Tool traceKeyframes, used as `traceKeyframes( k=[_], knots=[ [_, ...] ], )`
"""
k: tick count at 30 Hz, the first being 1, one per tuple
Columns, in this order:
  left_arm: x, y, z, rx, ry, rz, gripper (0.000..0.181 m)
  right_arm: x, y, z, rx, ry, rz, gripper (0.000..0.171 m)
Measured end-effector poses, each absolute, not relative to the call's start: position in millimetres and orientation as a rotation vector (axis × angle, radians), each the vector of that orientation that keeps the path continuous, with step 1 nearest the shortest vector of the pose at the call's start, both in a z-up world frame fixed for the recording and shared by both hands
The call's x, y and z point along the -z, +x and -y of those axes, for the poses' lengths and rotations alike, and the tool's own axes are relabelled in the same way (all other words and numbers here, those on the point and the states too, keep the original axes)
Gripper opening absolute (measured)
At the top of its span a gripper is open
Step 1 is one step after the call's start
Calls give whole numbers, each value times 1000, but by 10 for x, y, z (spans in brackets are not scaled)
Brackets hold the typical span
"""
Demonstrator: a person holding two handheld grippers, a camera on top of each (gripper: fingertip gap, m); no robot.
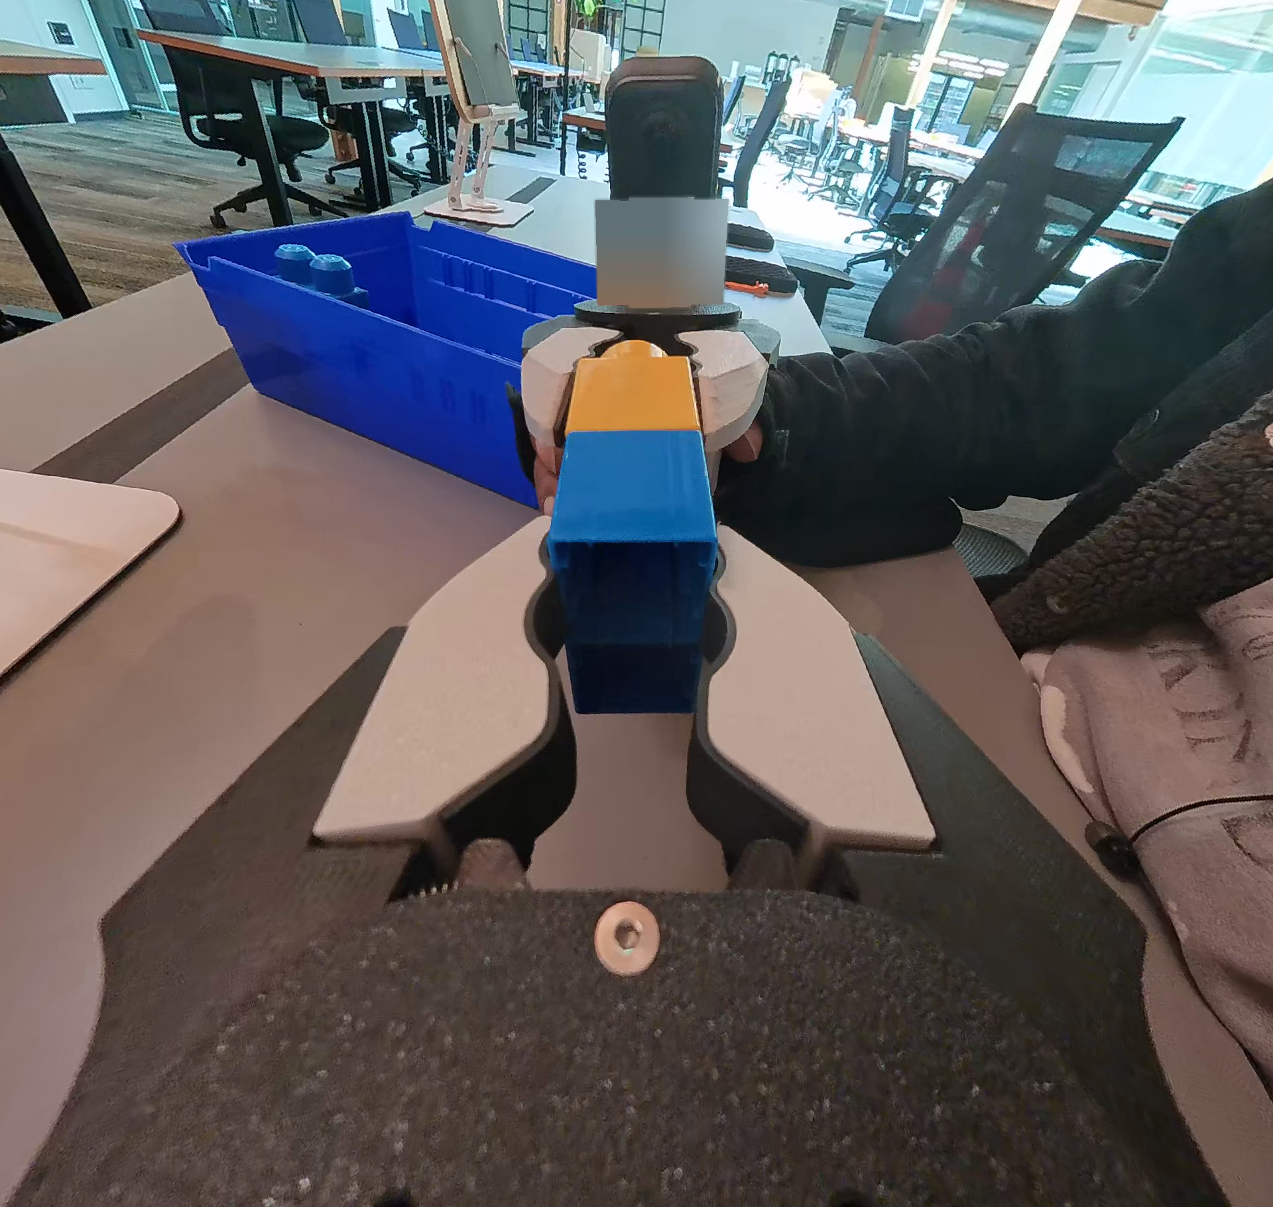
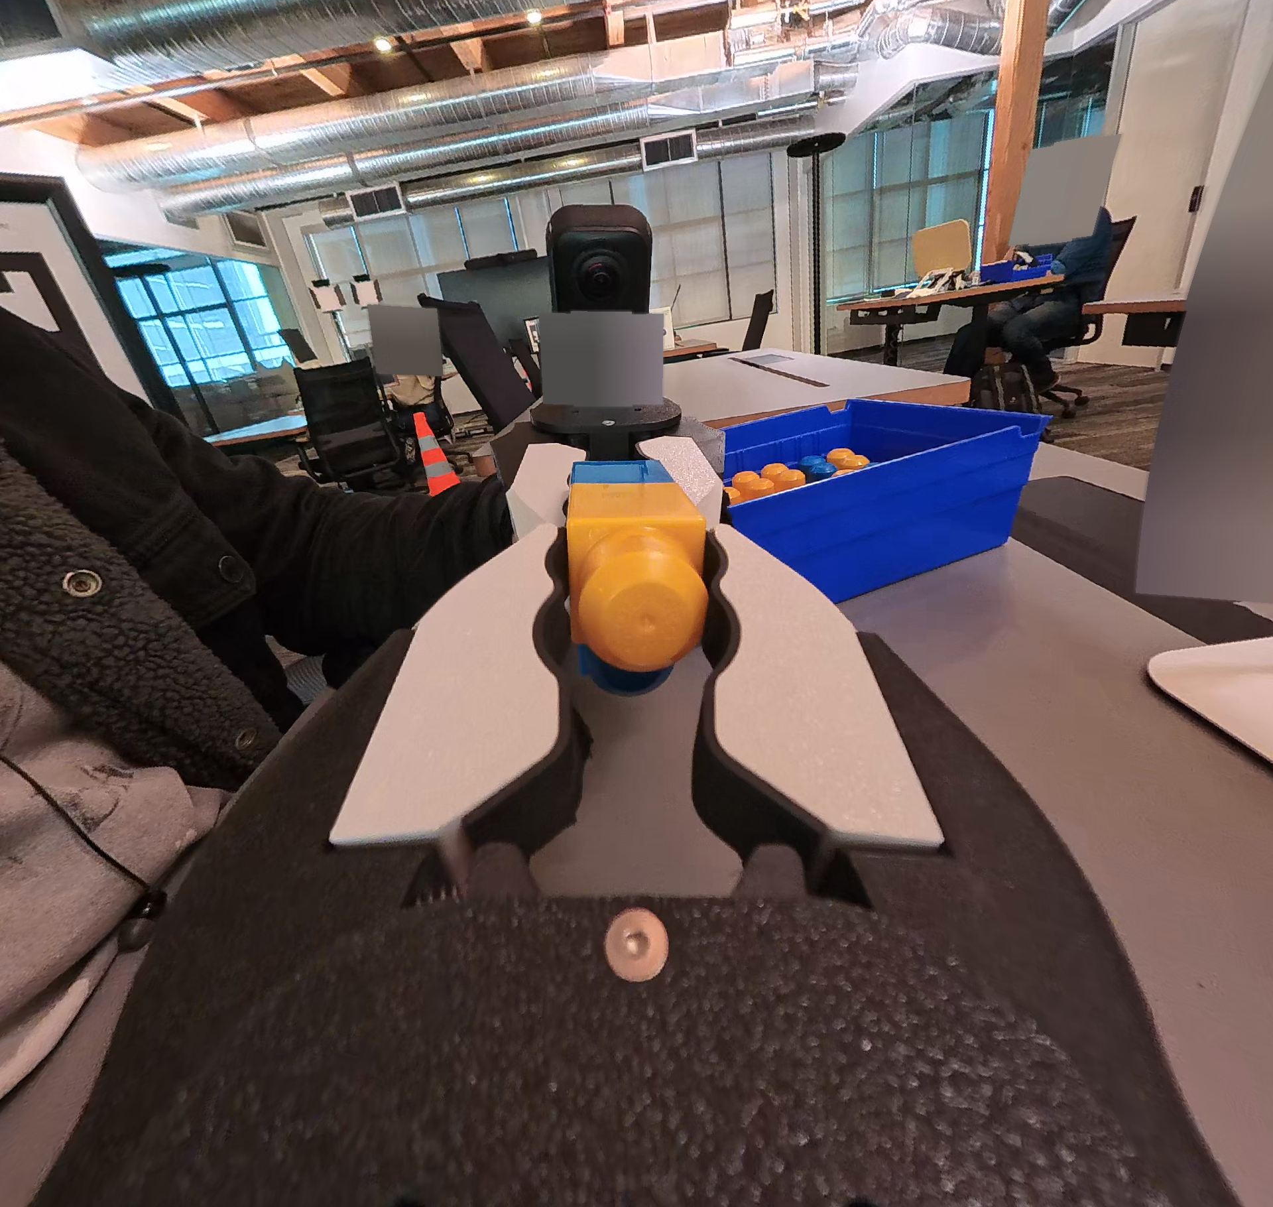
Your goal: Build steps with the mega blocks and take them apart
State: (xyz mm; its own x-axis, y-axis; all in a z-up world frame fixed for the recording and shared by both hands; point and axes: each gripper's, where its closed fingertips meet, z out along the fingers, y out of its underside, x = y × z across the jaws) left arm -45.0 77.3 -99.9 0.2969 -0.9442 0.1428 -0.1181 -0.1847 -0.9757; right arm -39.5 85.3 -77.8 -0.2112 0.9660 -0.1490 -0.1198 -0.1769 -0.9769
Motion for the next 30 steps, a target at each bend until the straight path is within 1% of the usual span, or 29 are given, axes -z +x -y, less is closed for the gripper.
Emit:
traceKeyframes(
  k=[11,13,30],
  knots=[
    [1008,-435,-744,1064,-1572,-1017,37,786,-395,-806,-1570,-1108,1189,36],
    [1047,-384,-711,1079,-1589,-1039,37,842,-437,-738,-1539,-1107,1242,37],
    [971,-381,-702,1051,-1547,-1047,37,789,-417,-730,-1486,-1133,1297,37]
  ],
)
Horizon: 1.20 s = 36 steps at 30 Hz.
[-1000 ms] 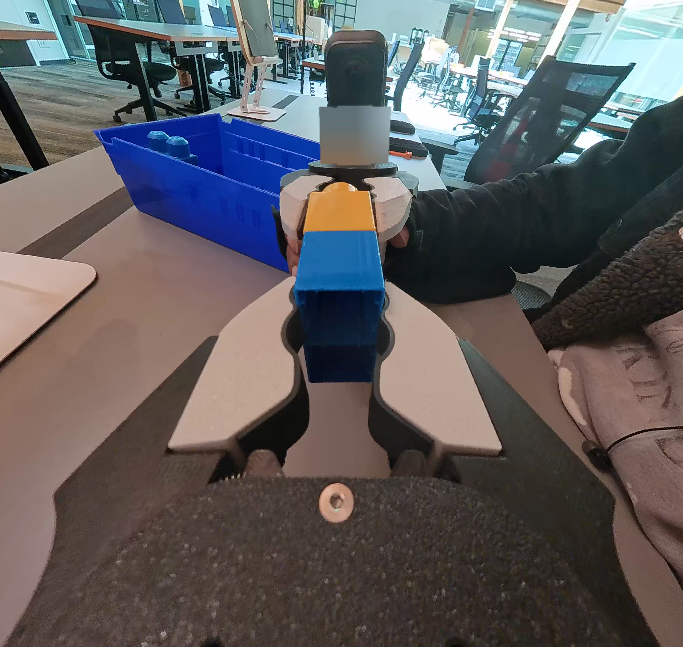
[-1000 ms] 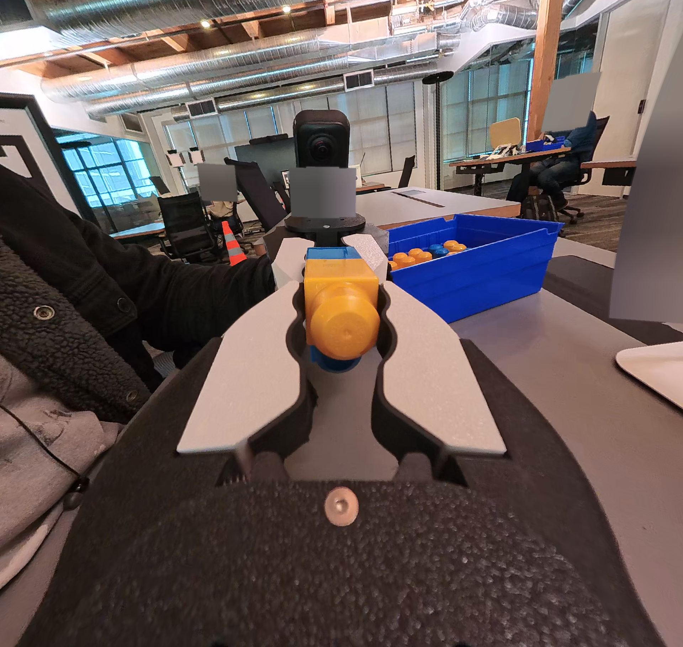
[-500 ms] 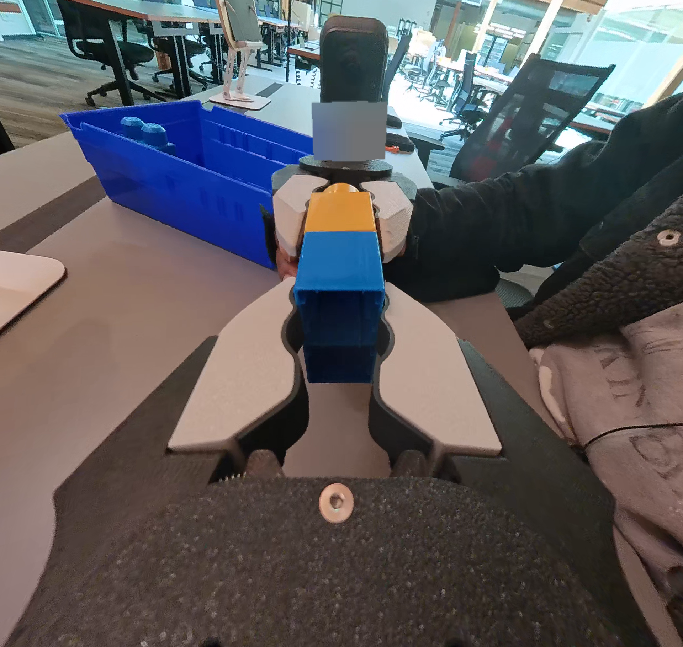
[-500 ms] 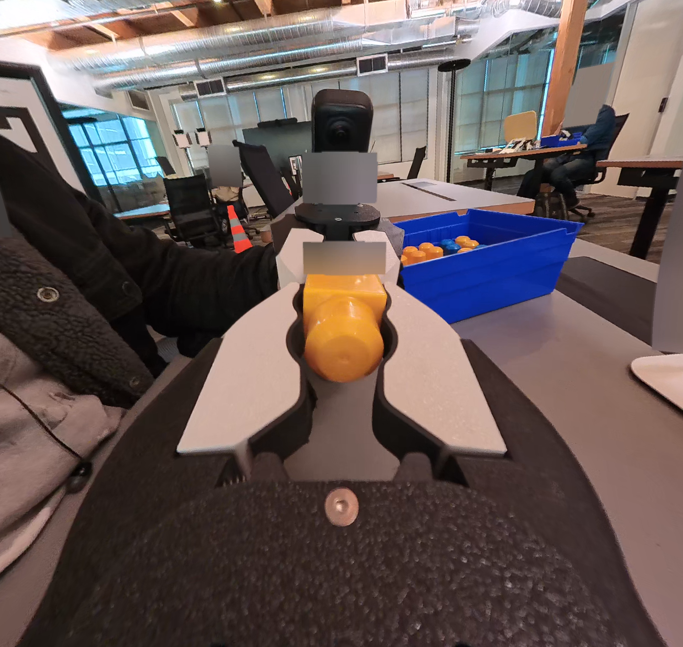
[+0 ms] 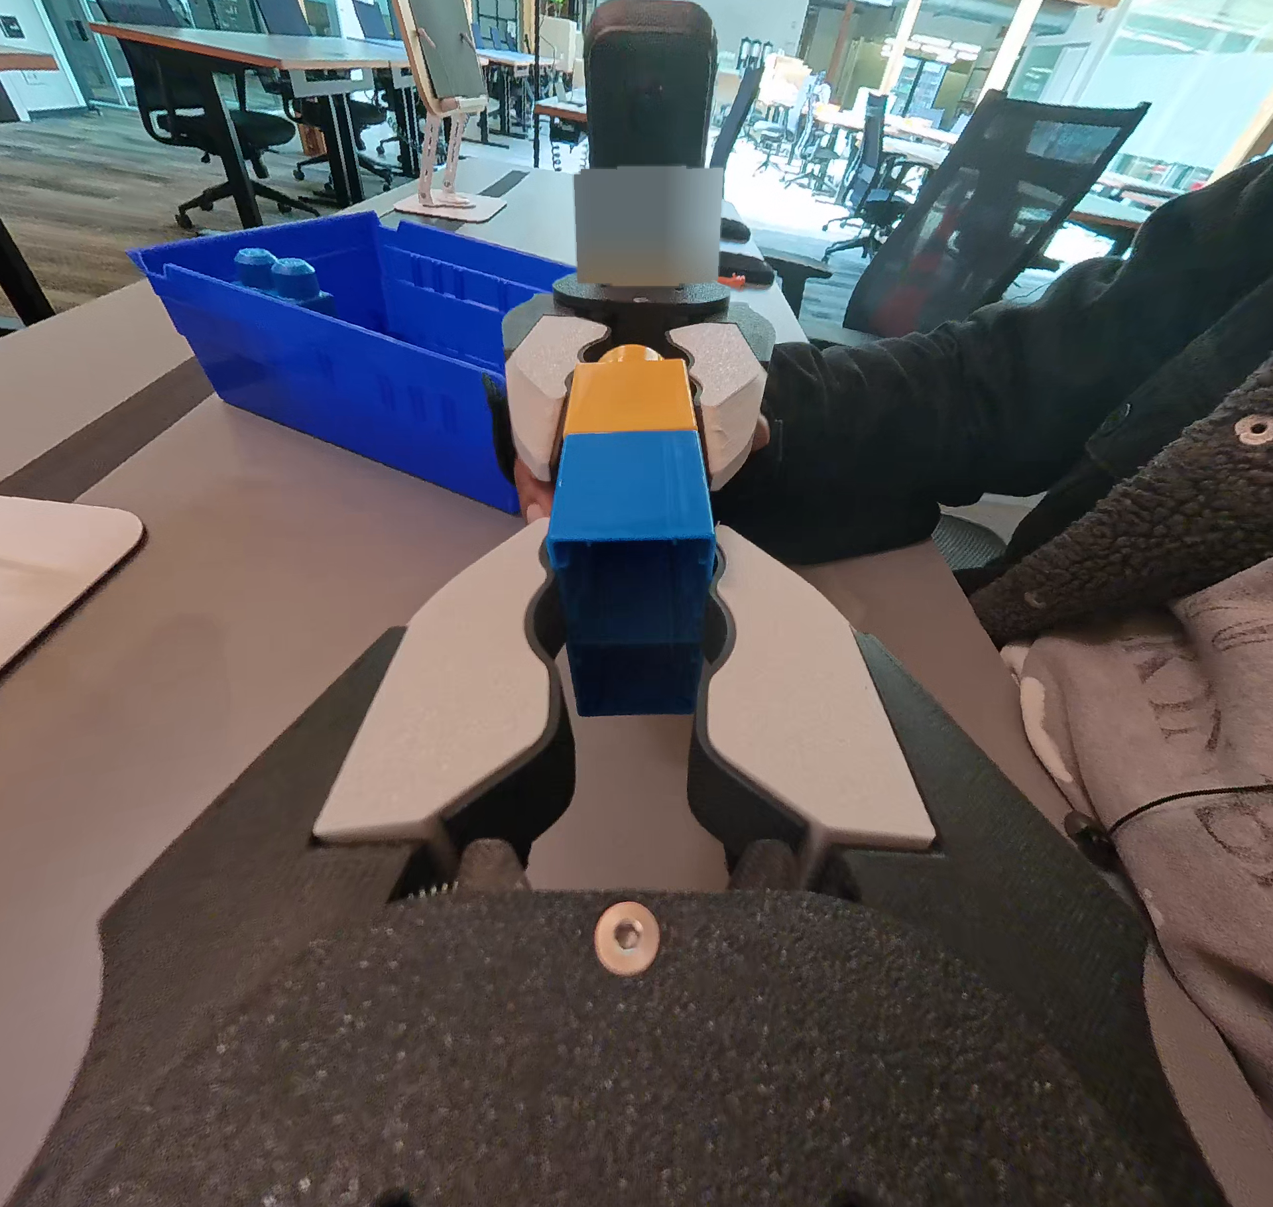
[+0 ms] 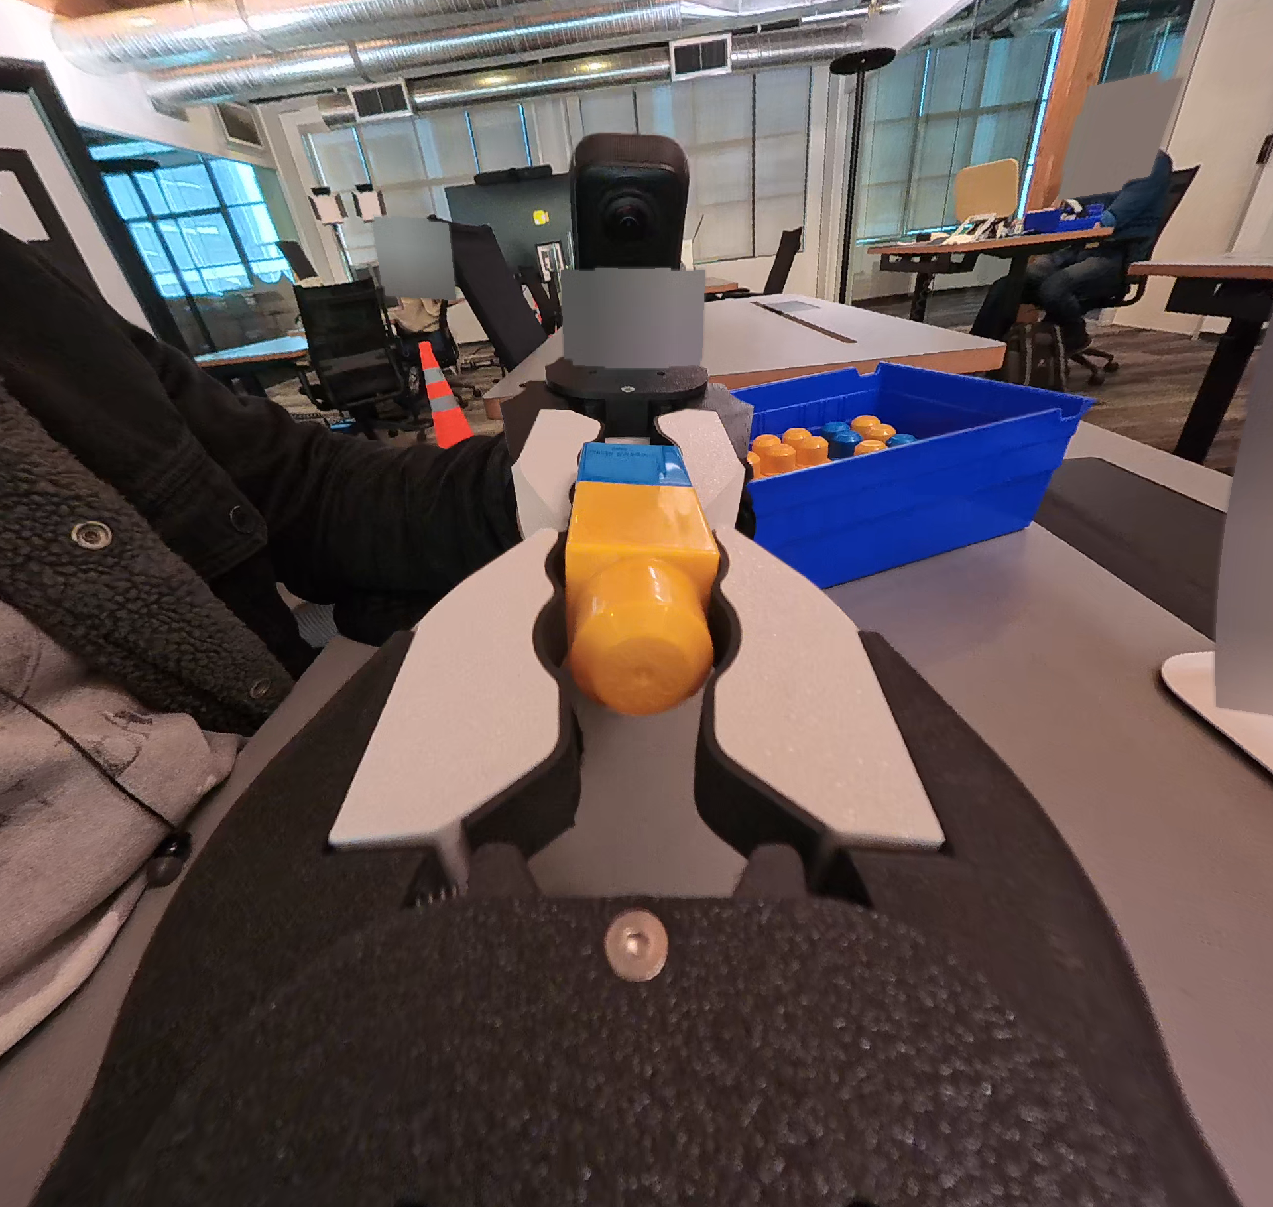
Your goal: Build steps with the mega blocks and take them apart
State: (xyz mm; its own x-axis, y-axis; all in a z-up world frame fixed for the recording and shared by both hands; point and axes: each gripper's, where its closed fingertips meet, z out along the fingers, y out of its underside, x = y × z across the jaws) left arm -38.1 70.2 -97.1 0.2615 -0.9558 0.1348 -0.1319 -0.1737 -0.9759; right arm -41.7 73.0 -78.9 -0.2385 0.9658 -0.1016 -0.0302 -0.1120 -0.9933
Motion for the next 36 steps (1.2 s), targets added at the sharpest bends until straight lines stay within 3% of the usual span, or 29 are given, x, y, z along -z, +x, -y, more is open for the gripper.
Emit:
traceKeyframes(
  k=[13,16,18,36],
  knots=[
    [916,-541,-788,1053,-1520,-985,37,633,-77,-924,-1294,-1134,1372,44],
    [891,-511,-774,1051,-1502,-983,37,643,-116,-909,-1301,-1132,1361,40],
    [893,-489,-754,1052,-1497,-993,37,635,-146,-915,-1297,-1124,1332,28],
    [843,-462,-729,1084,-1449,-977,37,609,-160,-875,-1311,-1157,1354,29]
  ],
)
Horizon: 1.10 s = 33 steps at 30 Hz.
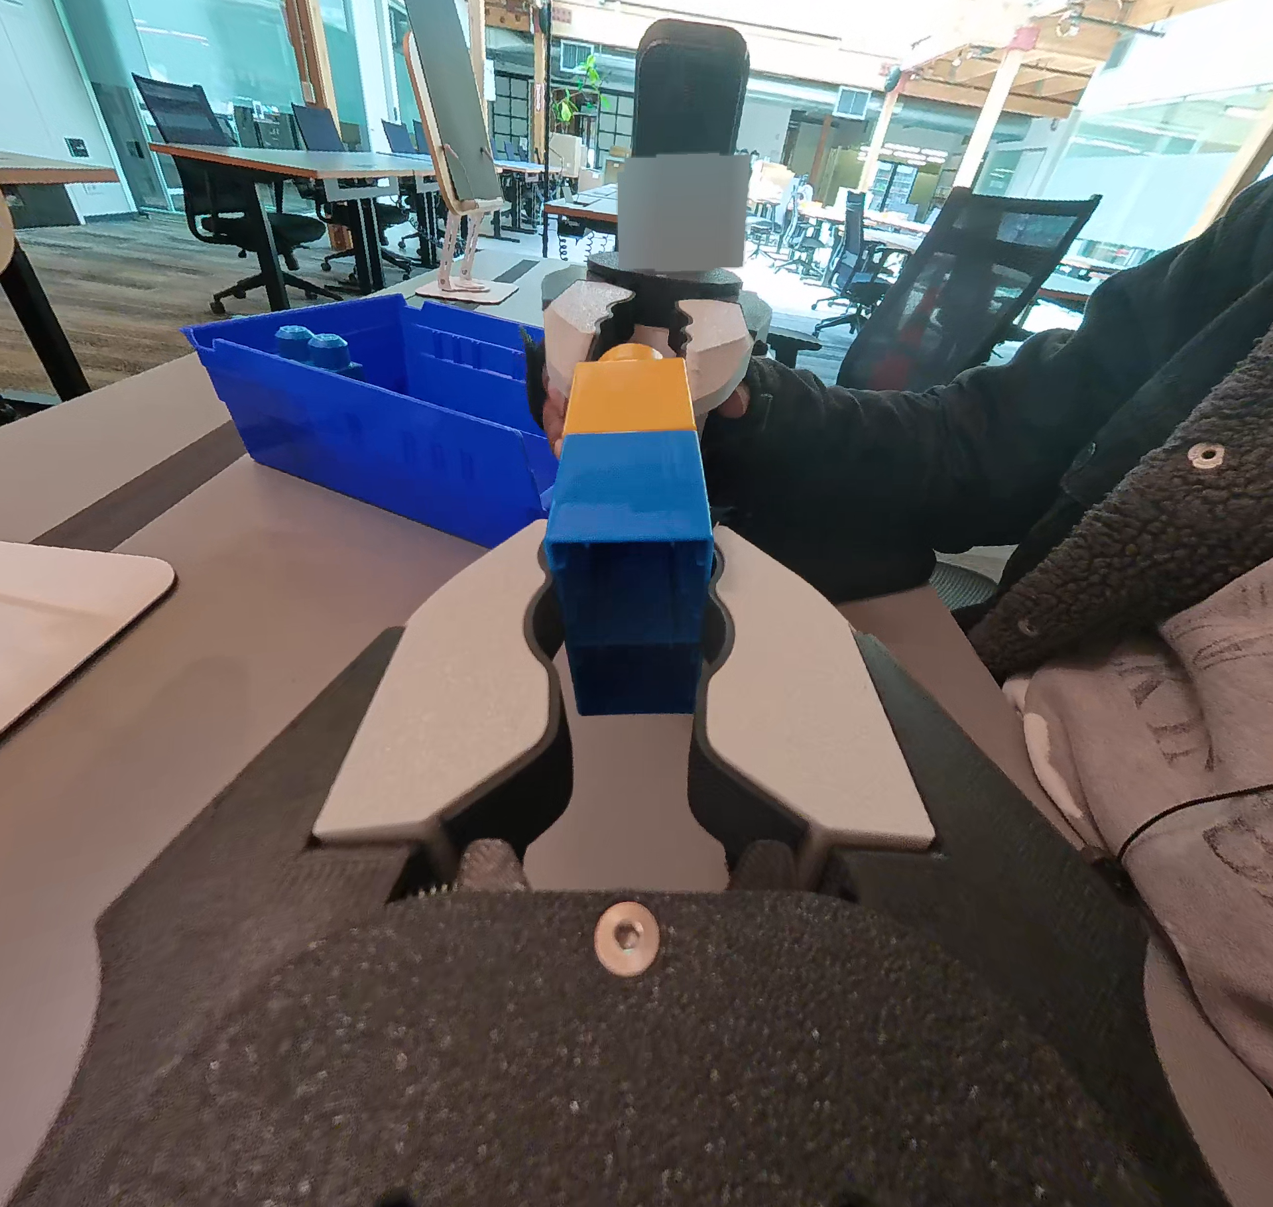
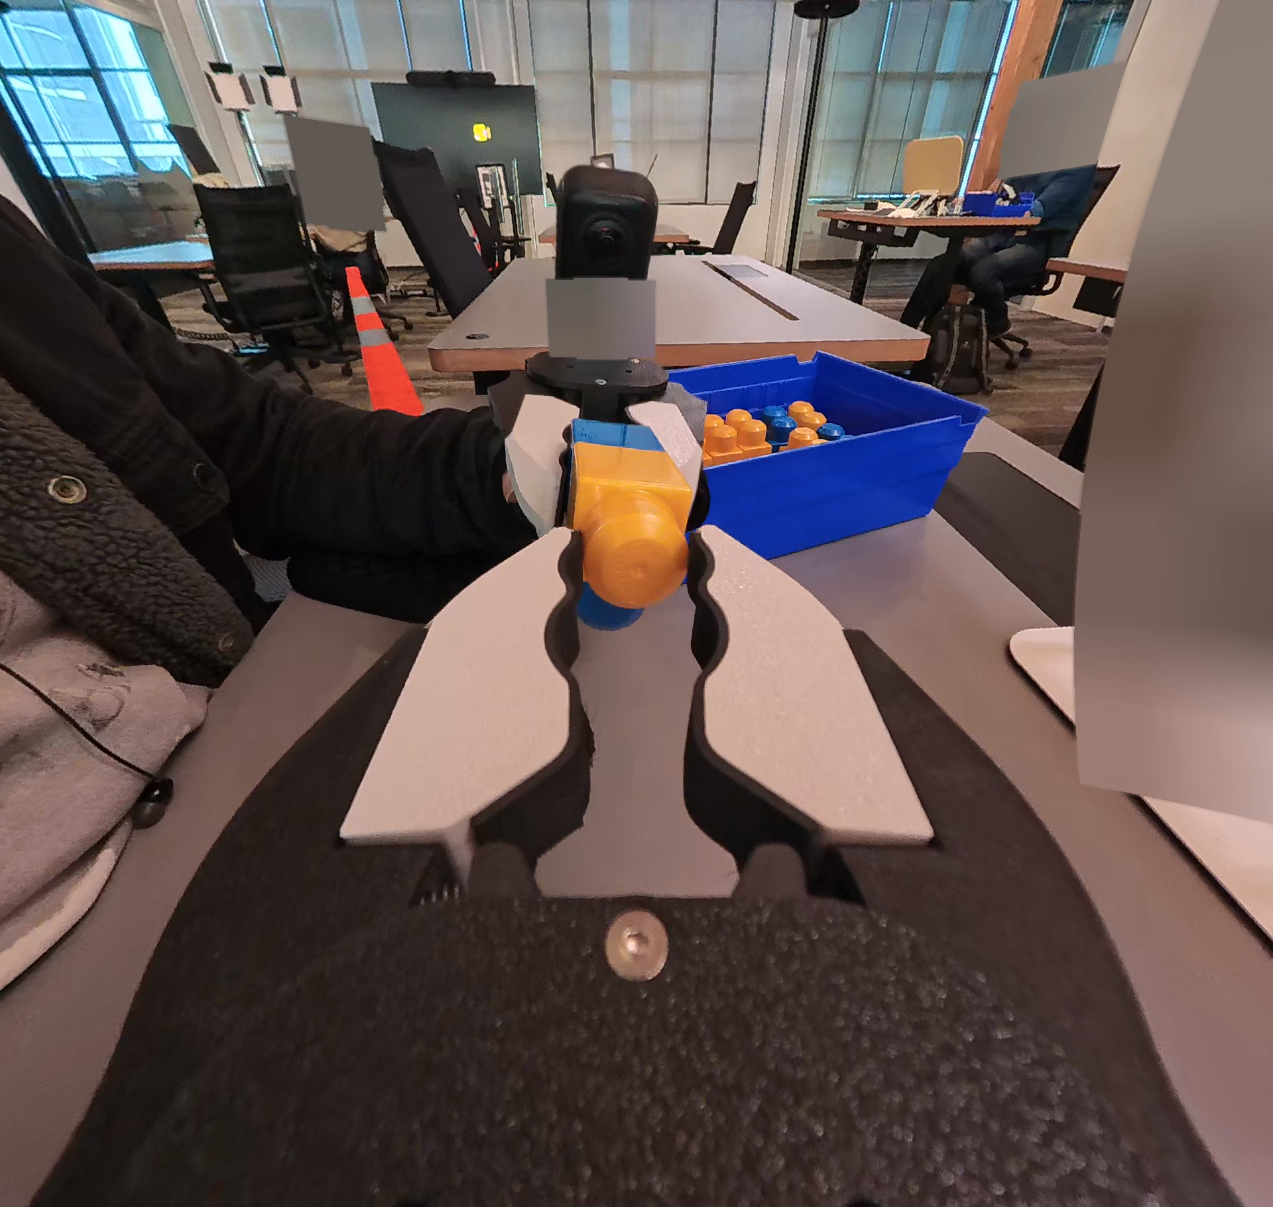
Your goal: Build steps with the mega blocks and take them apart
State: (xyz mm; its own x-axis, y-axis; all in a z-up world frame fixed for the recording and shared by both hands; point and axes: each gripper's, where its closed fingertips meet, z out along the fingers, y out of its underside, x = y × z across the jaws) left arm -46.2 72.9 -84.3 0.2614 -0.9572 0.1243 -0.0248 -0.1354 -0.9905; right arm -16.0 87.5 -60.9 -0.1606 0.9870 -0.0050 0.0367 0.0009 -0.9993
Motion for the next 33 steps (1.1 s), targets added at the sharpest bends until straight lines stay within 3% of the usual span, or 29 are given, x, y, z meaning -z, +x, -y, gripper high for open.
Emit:
traceKeyframes(
  k=[10,19,24,33],
  knots=[
    [861,-517,-838,1010,-1461,-929,42,393,54,-988,-1234,-1141,1328,28],
    [946,-507,-878,988,-1498,-942,39,-143,1079,-1734,-708,-1281,1212,28],
    [936,-465,-840,977,-1485,-974,37,168,1502,-2389,-442,-1556,1383,29],
    [724,-714,-1097,773,-1431,-770,30,1182,1656,-3223,-346,-1900,1524,29]
  ],
)
